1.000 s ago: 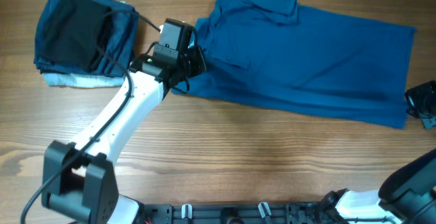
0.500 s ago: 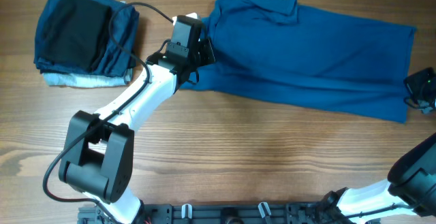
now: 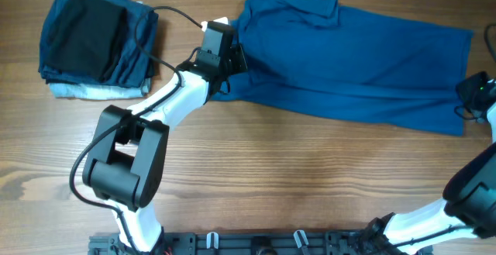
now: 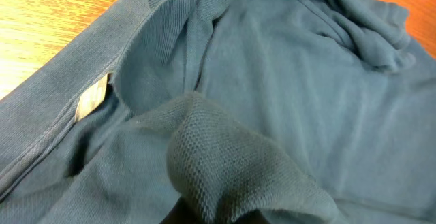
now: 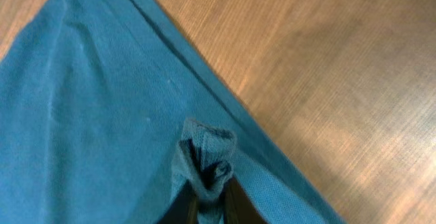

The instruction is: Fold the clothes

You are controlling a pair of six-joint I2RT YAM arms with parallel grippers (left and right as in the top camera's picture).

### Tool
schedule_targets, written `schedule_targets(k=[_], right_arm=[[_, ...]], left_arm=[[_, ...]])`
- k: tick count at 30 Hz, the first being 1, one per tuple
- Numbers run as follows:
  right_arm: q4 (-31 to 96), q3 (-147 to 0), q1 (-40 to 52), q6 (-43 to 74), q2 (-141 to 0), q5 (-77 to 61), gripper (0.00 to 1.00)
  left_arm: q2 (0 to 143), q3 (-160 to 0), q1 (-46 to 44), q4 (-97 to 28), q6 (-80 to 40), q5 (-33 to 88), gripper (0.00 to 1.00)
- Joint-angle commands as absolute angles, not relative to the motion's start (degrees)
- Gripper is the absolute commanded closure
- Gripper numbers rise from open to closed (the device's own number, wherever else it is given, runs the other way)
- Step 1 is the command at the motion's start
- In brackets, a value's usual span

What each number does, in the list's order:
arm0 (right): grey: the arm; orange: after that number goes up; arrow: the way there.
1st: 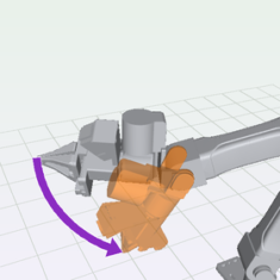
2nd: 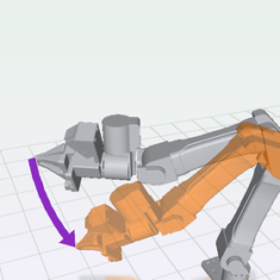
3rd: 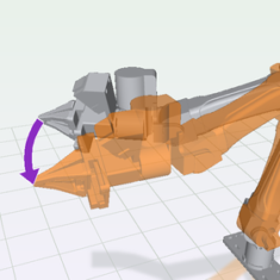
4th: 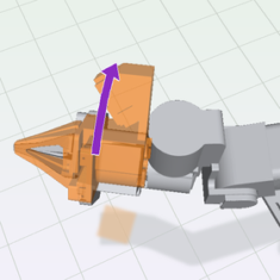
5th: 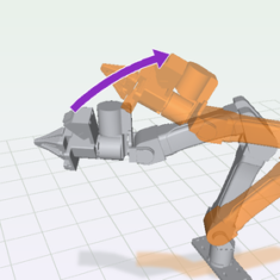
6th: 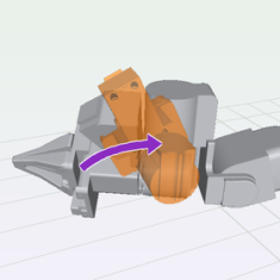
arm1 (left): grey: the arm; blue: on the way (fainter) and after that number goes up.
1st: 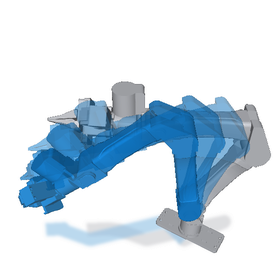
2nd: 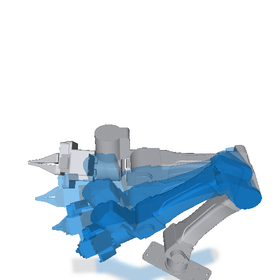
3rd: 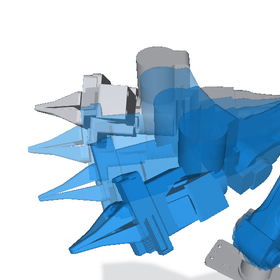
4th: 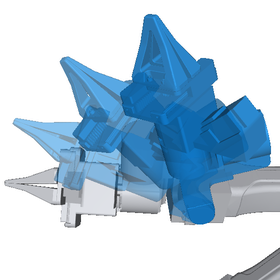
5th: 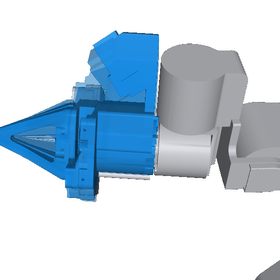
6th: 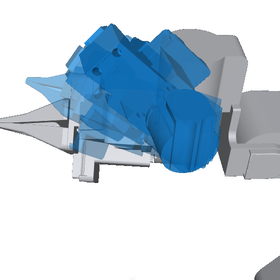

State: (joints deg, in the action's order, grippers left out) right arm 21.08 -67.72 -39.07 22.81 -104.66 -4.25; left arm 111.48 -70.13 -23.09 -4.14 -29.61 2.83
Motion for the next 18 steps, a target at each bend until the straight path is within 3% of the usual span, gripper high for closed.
schedule_targets(k=[1,2,4,8,10,11,12,13,14,18], right_arm=[[16.34,-67.05,-38.44,17.54,-109.86,-8.91,0.66],[14.20,-67.05,-38.41,16.38,-110.17,-9.02,0.35],[12.53,-68.93,-38.44,11.68,-109.54,-9.13,0.16],[20.14,-77.32,-38.41,8.97,-104.57,-13.63,0.12],[28.34,-81.73,-38.41,9.17,-102.67,-13.78,0.17],[33.74,-83.96,-38.41,9.15,-102.08,-15.90,0.27],[39.27,-85.89,-38.39,8.93,-101.93,-19.92,0.53],[42.59,-86.37,-38.04,7.99,-101.93,-23.16,0.72],[46.61,-86.35,-36.34,4.32,-101.89,-26.98,0.91],[51.00,-85.36,-21.41,-3.49,-101.91,-18.15,0.91]], left_arm=[[113.43,-70.94,-23.03,-1.04,-28.71,1.87,0.81],[113.38,-70.96,-22.98,1.65,-28.71,1.91,0.60],[113.01,-73.52,-22.57,5.13,-28.62,3.49,0.53],[110.04,-85.95,-20.49,-4.49,-27.16,5.54,0.44],[108.68,-92.29,-19.09,-17.26,-27.20,5.54,0.45],[108.53,-94.15,-18.83,-23.92,-27.20,5.56,0.52],[108.53,-94.54,-18.79,-31.42,-27.20,5.56,0.72],[108.57,-94.52,-18.90,-36.84,-27.20,5.54,0.94],[109.12,-94.50,-18.94,-44.88,-27.16,5.50,0.96],[112.55,-94.50,-18.94,-57.52,-27.18,5.54,0.96]])
